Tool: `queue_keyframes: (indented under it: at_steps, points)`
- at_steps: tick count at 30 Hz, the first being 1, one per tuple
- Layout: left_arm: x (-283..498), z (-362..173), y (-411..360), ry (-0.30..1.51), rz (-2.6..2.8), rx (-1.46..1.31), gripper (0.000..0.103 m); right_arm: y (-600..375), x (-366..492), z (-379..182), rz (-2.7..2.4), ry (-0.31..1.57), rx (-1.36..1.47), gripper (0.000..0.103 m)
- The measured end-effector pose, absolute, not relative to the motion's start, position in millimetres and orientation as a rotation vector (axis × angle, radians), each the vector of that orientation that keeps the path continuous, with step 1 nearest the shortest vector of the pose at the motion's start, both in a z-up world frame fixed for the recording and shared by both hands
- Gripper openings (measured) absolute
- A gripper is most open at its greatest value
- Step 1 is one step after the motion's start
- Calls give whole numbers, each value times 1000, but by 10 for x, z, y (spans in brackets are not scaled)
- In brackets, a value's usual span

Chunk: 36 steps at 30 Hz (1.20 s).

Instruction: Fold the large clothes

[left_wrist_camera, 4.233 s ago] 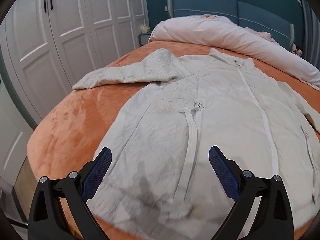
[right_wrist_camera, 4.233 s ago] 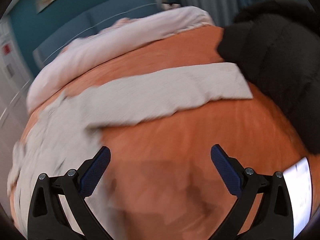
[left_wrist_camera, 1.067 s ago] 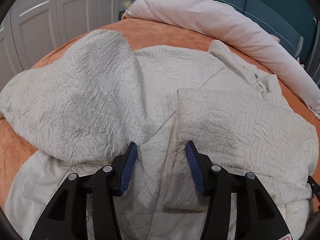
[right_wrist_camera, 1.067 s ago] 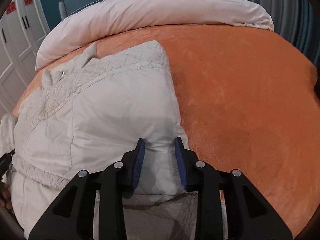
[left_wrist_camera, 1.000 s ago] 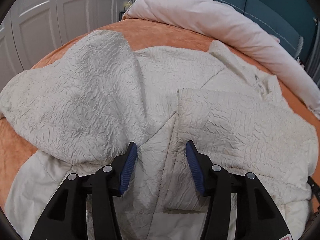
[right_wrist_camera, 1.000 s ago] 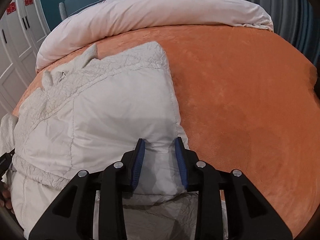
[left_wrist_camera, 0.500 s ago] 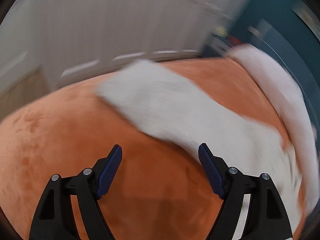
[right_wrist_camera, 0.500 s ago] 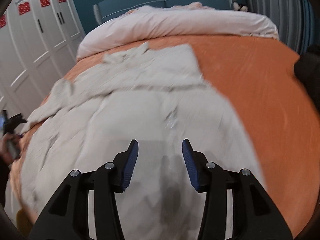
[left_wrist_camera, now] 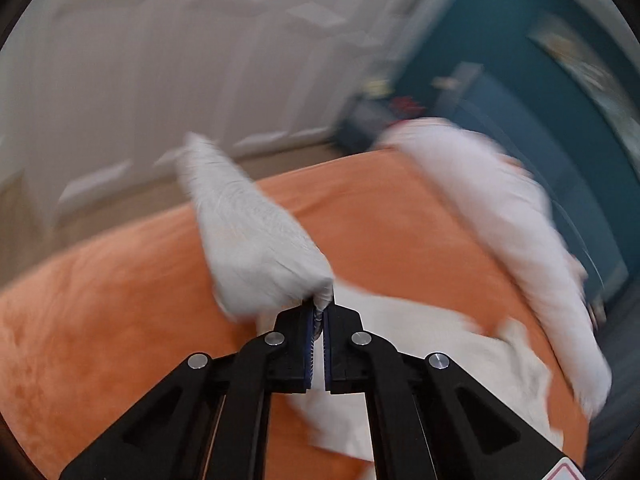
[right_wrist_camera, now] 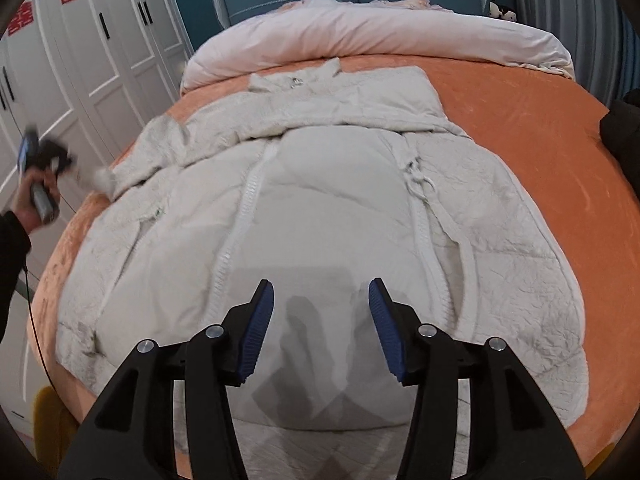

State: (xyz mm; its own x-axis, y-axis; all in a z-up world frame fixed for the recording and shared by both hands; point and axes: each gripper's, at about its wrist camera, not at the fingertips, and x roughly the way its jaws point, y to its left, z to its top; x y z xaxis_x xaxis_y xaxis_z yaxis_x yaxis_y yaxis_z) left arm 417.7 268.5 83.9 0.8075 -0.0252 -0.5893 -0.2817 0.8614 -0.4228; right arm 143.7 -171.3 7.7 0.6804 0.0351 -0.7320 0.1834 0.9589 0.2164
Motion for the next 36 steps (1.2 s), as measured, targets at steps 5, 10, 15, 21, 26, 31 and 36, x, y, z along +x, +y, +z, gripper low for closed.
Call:
queue_keyframes:
  at_steps: [5,10,15,21,26,31,36]
  points:
    - [3922,1560,918,539,-235,-383,0,-1691,1381,34,-59,809,345,49]
    - [3432,1130,-1117,709,-571,-188,10,-1735,1243,38,-51,783,361,50]
    - [3175,192,-1833,973,-571,-51,48,-1951,1095,33,-71,774,348,54]
    - [3055,436,-1150,826,-488,-134,63,-2424,1088,14,-118,751,405,55]
    - [3348,536,-430,754,-285,-93,65,-2653,1414,157,-132,714,401,55]
    - [3651,366,174,772,-101,-154,65,-2747,2088,350,-68,695,426,57]
    - [3719,148,615,815,4,-186,64,-2797,2969,283,-71,760,462,64]
